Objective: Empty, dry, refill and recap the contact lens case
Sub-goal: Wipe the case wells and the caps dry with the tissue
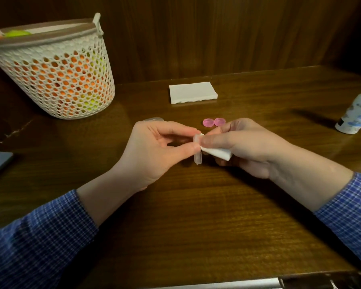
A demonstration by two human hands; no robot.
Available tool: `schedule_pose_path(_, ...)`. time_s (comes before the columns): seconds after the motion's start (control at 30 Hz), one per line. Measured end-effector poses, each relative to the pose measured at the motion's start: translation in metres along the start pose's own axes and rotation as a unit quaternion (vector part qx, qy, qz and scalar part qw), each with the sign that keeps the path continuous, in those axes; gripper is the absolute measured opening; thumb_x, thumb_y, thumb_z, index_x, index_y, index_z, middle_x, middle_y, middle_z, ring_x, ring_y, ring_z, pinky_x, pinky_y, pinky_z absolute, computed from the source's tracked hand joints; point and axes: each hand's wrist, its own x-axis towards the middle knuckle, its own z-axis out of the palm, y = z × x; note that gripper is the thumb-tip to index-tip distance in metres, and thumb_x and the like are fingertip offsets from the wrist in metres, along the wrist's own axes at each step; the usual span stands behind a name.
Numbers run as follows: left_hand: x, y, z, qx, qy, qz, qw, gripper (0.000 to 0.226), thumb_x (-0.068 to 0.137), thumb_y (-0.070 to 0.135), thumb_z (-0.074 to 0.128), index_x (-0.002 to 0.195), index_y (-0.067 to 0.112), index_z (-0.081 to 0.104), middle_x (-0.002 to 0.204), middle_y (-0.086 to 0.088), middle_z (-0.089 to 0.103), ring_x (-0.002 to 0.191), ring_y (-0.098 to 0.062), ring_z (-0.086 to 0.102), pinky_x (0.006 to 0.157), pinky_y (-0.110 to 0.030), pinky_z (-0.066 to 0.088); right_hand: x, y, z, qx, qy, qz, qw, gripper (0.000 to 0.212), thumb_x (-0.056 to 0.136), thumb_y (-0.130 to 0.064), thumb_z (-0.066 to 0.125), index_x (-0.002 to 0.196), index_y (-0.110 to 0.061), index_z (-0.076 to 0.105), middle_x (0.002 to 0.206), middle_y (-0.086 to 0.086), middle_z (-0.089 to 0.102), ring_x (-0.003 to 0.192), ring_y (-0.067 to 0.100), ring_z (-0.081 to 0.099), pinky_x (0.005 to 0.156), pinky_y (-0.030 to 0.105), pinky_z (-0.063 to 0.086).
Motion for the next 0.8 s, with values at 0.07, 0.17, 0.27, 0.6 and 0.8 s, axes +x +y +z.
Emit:
schedule_pose_path(0.07,-0.002,-0.001,0.0,0.022,-0.005,0.05,0.998,0.03,0.082,-0.004,0.078,0.11,0.003,0.076,0.105,-0.006,0.078,0.104,-0.02,0.075,0.084,-0.029,0.062,-0.002,-0.003,-0.001,0.063,-0.048,0.07,0.994,0.027,0.082,-0.012,0.083,0.105,-0.002,0.073,0.092,0.011,0.072,0.067,0.011,0.062,0.044,0.022,0.044)
schedule_pose_path(0.17,-0.003,0.0,0.001,0.031,-0.015,0.093,0.995,0.032,0.082,-0.005,0.078,0.113,0.002,0.074,0.112,-0.008,0.076,0.108,-0.022,0.074,0.083,-0.032,0.063,-0.007,-0.006,-0.002,0.093,-0.103,0.077,0.987,0.035,0.072,-0.015,0.082,0.104,-0.005,0.071,0.071,0.005,0.069,0.058,0.01,0.059,0.046,0.021,0.044)
schedule_pose_path(0.27,-0.001,0.002,-0.001,-0.004,-0.018,0.072,0.997,0.034,0.081,0.003,0.078,0.114,0.007,0.074,0.115,-0.006,0.076,0.113,-0.021,0.072,0.089,-0.031,0.061,-0.009,-0.006,-0.002,-0.036,-0.032,-0.083,0.995,0.013,0.075,-0.024,0.085,0.08,-0.012,0.081,0.081,0.002,0.076,0.082,0.016,0.065,0.071,0.031,0.052)
schedule_pose_path(0.6,0.011,0.009,-0.005,-0.248,-0.082,-0.31,0.914,0.022,0.082,0.027,0.07,0.09,0.01,0.083,0.085,-0.006,0.073,0.075,-0.012,0.07,0.065,-0.024,0.059,-0.013,0.001,-0.003,-0.379,0.076,-0.441,0.81,0.009,0.092,-0.025,0.073,0.095,-0.018,0.077,0.087,-0.012,0.071,0.081,0.004,0.066,0.071,0.013,0.052)
schedule_pose_path(0.8,0.01,0.007,-0.011,-0.246,-0.072,-0.27,0.928,0.024,0.076,0.017,0.073,0.096,0.008,0.083,0.091,-0.009,0.077,0.084,-0.017,0.075,0.073,-0.025,0.06,-0.014,0.006,0.004,-0.287,0.12,-0.37,0.875,0.009,0.084,-0.029,0.079,0.08,-0.029,0.071,0.073,-0.015,0.068,0.079,0.005,0.067,0.071,0.023,0.058)
